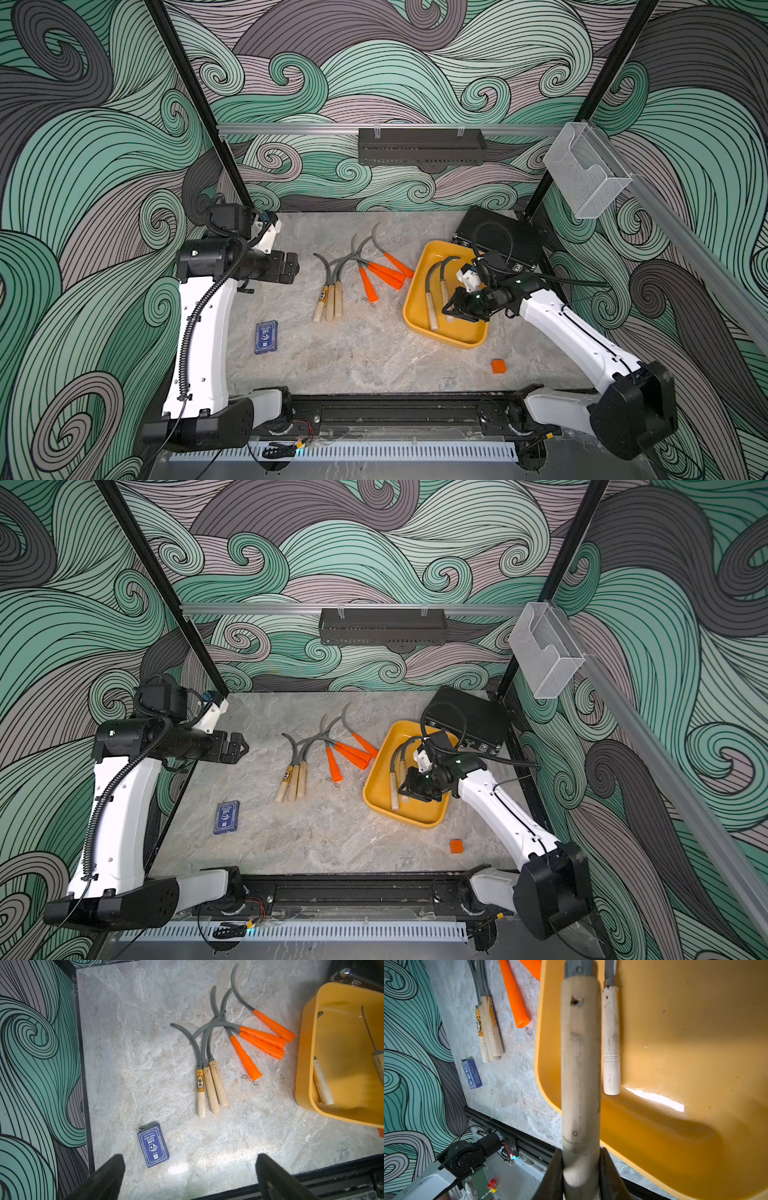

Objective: Put small sickles into storage boxes
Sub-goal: Place the sickle in the storage box.

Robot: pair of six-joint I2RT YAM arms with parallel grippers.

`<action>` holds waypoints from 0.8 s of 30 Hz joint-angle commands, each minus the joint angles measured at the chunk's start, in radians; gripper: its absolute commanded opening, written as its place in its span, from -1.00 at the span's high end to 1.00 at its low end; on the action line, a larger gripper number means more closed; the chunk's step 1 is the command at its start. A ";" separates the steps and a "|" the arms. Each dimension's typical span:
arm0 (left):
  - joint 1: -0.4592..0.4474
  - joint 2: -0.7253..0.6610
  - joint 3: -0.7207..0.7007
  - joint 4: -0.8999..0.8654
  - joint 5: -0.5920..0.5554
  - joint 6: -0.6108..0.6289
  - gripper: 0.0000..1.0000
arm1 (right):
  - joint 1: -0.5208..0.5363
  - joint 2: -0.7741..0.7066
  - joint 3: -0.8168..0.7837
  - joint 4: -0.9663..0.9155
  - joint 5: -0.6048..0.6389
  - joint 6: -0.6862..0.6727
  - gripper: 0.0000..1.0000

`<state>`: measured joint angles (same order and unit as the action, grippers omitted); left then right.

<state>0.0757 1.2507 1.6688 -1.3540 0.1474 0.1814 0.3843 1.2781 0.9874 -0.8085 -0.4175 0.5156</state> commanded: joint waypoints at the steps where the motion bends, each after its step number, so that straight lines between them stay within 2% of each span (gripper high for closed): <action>1: 0.001 -0.018 -0.009 -0.040 0.011 -0.019 -0.97 | -0.007 0.030 0.006 0.004 0.037 -0.037 1.00; 19: 0.001 -0.048 -0.049 -0.023 0.004 0.004 -0.97 | -0.013 0.222 0.038 0.009 0.133 -0.135 1.00; 24: 0.001 -0.044 -0.058 -0.020 0.017 0.003 -0.97 | -0.013 0.276 0.054 0.017 0.128 -0.150 1.00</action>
<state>0.0757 1.2190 1.6150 -1.3613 0.1474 0.1761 0.3763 1.5349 1.0115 -0.8009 -0.3092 0.3916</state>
